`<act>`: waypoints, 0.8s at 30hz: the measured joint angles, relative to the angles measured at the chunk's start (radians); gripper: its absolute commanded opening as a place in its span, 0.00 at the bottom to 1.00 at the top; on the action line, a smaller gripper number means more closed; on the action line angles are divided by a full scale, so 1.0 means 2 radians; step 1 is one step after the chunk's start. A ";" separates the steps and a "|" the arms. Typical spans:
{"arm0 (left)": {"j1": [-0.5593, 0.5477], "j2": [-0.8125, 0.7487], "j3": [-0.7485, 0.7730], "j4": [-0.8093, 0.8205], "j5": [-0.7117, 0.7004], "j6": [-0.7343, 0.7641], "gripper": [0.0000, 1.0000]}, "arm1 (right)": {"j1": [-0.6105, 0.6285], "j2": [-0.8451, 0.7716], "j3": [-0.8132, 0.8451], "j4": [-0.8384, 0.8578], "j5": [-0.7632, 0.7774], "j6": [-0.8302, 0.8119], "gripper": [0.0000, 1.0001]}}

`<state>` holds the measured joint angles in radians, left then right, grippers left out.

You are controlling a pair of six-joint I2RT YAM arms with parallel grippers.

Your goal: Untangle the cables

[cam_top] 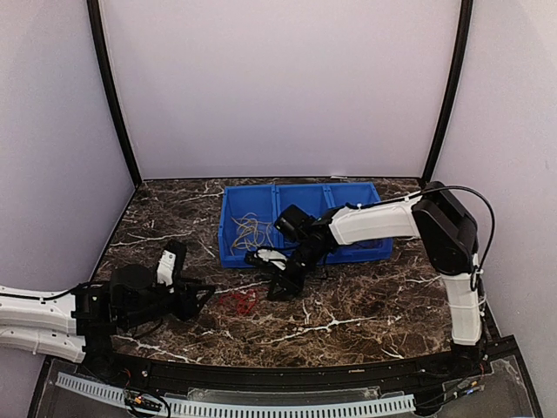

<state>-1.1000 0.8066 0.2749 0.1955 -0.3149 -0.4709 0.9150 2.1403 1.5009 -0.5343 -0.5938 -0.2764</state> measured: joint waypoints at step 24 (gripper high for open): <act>0.077 0.120 -0.048 0.121 0.105 -0.065 0.54 | 0.008 -0.210 0.045 -0.059 0.030 -0.125 0.00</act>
<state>-0.9451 1.0458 0.1787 0.4385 -0.1047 -0.6006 0.9314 1.7195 1.5906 -0.6529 -0.5331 -0.5259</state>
